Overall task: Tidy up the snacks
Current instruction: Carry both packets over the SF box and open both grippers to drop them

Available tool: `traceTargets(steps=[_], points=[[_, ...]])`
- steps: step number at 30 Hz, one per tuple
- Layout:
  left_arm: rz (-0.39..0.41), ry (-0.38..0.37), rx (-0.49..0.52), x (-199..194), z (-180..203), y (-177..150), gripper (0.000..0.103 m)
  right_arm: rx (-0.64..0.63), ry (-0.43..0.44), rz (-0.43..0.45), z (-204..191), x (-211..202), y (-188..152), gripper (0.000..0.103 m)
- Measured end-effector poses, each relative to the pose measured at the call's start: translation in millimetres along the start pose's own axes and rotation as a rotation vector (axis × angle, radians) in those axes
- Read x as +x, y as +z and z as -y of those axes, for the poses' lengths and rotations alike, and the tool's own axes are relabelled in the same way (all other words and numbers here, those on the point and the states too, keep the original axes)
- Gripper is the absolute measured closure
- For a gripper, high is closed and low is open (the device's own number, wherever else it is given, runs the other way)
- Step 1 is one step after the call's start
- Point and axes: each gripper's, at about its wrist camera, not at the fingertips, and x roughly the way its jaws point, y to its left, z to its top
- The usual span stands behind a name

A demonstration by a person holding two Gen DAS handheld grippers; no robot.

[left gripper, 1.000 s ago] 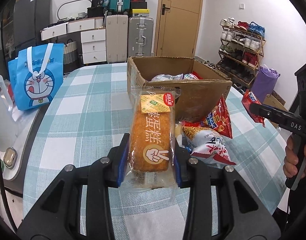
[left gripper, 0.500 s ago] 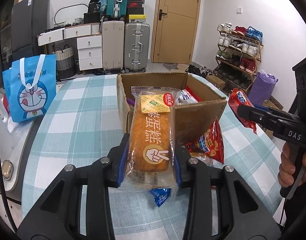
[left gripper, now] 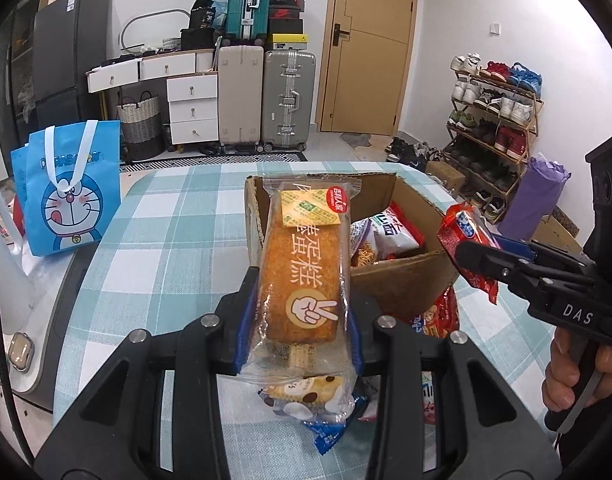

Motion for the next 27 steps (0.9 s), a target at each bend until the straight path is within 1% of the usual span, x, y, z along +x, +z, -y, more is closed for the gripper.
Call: traceTargets(steps=[8, 14, 16, 17, 18, 19, 20, 21, 22, 23, 24, 26, 27], points=[[-0.027, 0.013, -0.018, 25.9, 2.6, 8.4, 0.069, 0.046, 0.006, -0.025, 6.8, 19.3, 8.4, 0.058], [-0.042, 0.037, 0.006, 43.5, 12.1, 14.7, 0.068, 0.066, -0.011, -0.041, 12.0, 30.5, 13.3, 0.058], [-0.055, 0.039, 0.014, 48.6, 14.2, 15.5, 0.065, 0.065, -0.012, -0.045, 12.3, 31.4, 15.2, 0.055], [-0.058, 0.045, 0.019, 50.4, 15.4, 15.7, 0.061, 0.066, -0.018, -0.038, 12.0, 29.9, 16.0, 0.051], [-0.060, 0.053, 0.025, 51.4, 16.6, 15.8, 0.058, 0.066, -0.027, -0.032, 12.9, 28.7, 17.0, 0.045], [-0.060, 0.058, 0.027, 51.7, 17.3, 15.7, 0.052, 0.066, -0.035, -0.024, 13.7, 26.5, 17.9, 0.041], [-0.060, 0.061, 0.025, 51.2, 17.3, 15.2, 0.043, 0.064, -0.041, -0.010, 14.4, 22.1, 18.1, 0.038], [-0.056, 0.061, 0.020, 49.6, 16.6, 14.7, 0.037, 0.061, -0.040, -0.003, 14.9, 18.7, 18.0, 0.036], [-0.049, 0.059, 0.014, 47.1, 15.7, 14.1, 0.026, 0.056, -0.040, 0.006, 15.4, 14.1, 17.4, 0.034], [-0.037, 0.057, 0.008, 44.0, 14.9, 13.0, 0.020, 0.055, -0.042, 0.011, 16.1, 11.0, 16.9, 0.028], [-0.024, 0.052, 0.002, 40.2, 13.7, 11.7, 0.020, 0.053, -0.050, 0.018, 17.0, 6.4, 15.0, 0.018], [-0.025, 0.039, -0.006, 34.2, 10.5, 8.6, 0.019, 0.050, -0.061, 0.029, 18.3, -2.0, 10.3, 0.007], [-0.034, 0.029, -0.010, 32.2, 8.8, 6.4, 0.019, 0.050, -0.061, 0.037, 19.0, -6.8, 6.7, 0.005]])
